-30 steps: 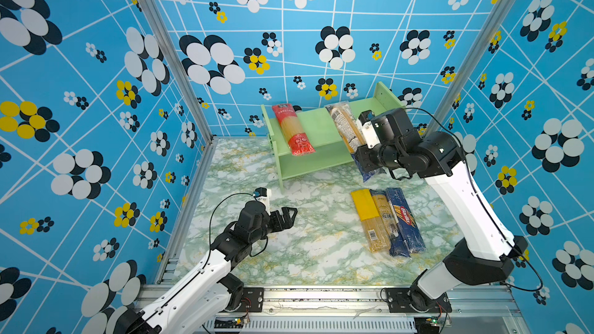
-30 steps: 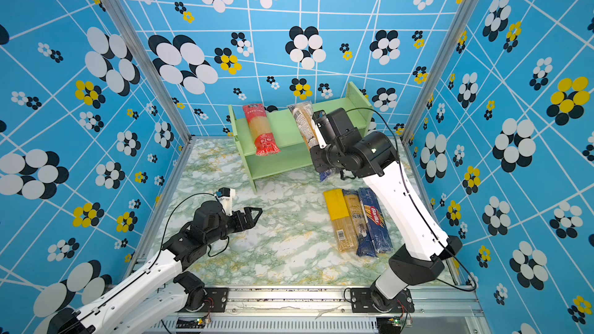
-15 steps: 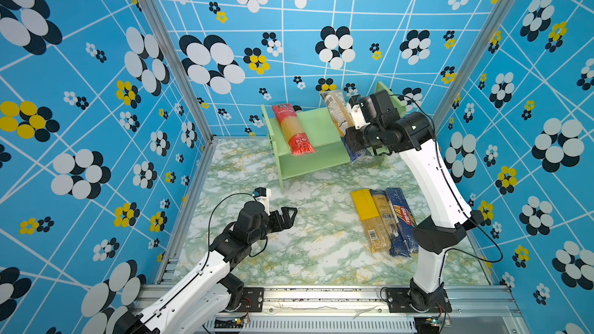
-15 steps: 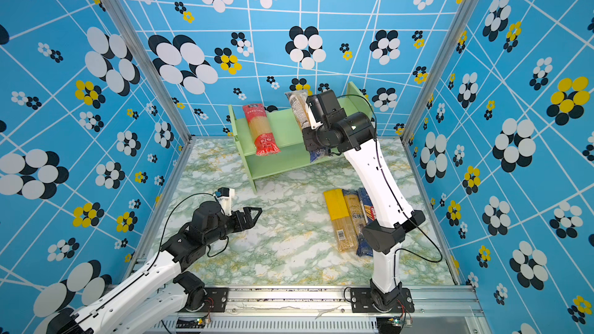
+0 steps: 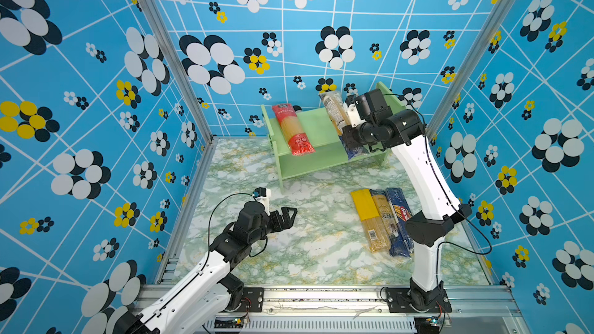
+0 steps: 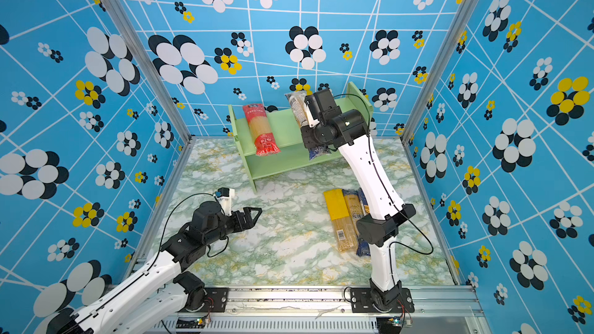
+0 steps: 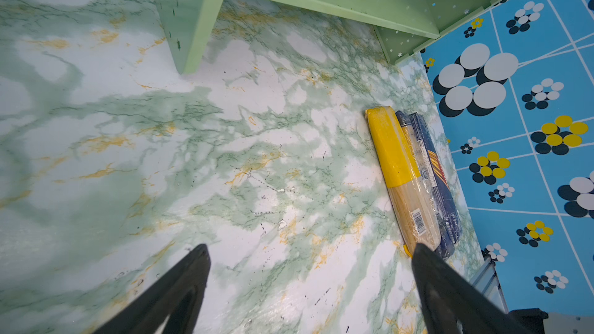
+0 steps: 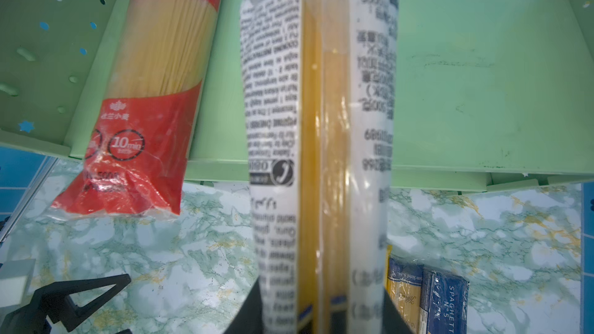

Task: Arrange pasta packages on shelves
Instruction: Place the pasta bag on the shelf.

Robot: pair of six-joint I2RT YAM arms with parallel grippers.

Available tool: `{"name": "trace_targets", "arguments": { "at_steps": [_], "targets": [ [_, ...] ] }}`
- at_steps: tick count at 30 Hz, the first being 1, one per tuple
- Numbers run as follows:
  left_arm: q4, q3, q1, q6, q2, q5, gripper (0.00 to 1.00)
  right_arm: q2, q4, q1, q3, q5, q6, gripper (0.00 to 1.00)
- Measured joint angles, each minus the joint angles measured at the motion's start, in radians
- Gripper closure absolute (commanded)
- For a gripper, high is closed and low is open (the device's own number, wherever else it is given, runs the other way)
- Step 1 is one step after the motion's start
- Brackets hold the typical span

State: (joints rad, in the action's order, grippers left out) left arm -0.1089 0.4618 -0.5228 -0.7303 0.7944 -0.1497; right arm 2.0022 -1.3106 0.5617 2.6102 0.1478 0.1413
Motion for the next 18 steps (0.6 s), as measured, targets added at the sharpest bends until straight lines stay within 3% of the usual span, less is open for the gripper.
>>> {"name": "trace_targets", "arguments": {
  "at_steps": [18],
  "targets": [
    [0.000, 0.002, 0.000, -0.003, 0.000, 0.000, 0.01, 0.010, 0.122, -0.008, -0.058, 0.023, -0.052, 1.00]
  ]
}}
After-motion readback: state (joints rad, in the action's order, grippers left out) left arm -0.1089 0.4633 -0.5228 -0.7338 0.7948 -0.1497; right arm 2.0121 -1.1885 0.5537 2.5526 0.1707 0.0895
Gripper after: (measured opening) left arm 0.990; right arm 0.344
